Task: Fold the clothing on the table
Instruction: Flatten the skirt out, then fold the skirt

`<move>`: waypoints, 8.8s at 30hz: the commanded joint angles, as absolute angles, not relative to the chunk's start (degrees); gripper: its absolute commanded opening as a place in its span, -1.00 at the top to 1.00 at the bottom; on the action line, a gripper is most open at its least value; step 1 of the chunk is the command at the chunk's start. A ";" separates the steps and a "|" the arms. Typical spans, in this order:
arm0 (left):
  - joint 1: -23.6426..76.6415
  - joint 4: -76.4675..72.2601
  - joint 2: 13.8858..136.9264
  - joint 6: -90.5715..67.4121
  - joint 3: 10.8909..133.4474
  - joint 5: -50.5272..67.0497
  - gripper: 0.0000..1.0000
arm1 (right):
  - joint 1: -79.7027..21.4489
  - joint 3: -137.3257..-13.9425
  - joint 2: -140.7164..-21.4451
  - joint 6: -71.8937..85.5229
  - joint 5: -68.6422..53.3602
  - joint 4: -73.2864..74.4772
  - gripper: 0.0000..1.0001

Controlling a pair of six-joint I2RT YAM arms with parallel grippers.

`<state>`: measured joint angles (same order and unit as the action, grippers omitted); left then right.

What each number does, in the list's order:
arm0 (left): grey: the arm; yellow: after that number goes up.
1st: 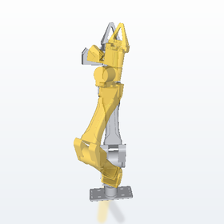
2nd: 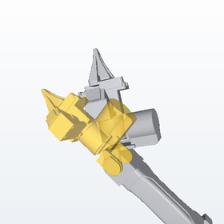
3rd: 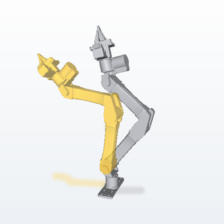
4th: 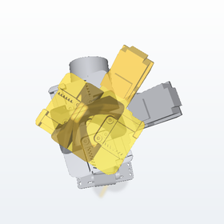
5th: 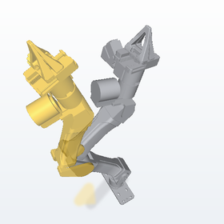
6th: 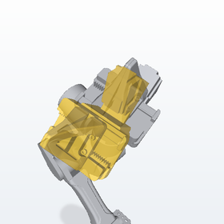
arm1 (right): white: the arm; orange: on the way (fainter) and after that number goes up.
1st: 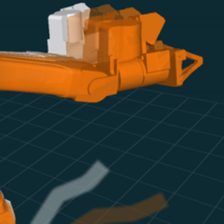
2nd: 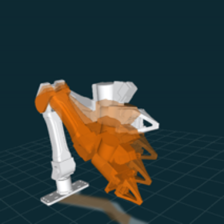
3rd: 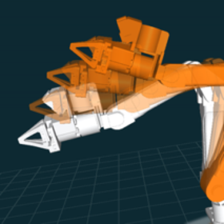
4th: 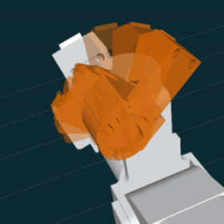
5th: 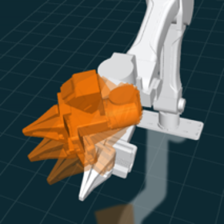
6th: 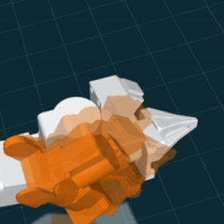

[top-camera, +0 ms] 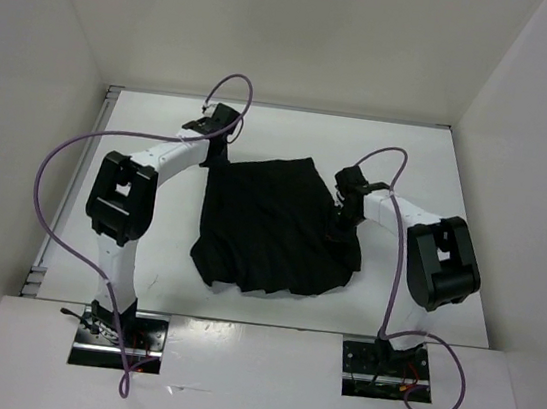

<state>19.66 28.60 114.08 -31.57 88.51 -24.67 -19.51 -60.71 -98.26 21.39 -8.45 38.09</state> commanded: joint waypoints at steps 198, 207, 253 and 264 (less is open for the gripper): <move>3.87 25.23 41.82 -43.35 37.18 32.44 0.77 | -16.88 -58.71 -52.02 33.40 -17.85 52.30 1.00; 4.39 33.37 53.35 -37.44 45.34 22.00 0.77 | -16.88 -57.57 -59.76 34.63 -14.51 51.23 1.00; 6.50 47.11 49.58 -45.26 54.05 10.53 0.24 | -25.13 -71.27 -75.85 34.63 1.74 42.88 -0.06; 9.84 43.51 58.52 -44.65 45.00 18.02 1.00 | -34.27 -63.02 -79.45 39.46 -7.47 41.05 0.75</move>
<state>8.69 45.15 56.14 -45.19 45.36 16.71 -32.42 -65.89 -77.45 37.04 -4.80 42.35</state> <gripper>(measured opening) 0.001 0.136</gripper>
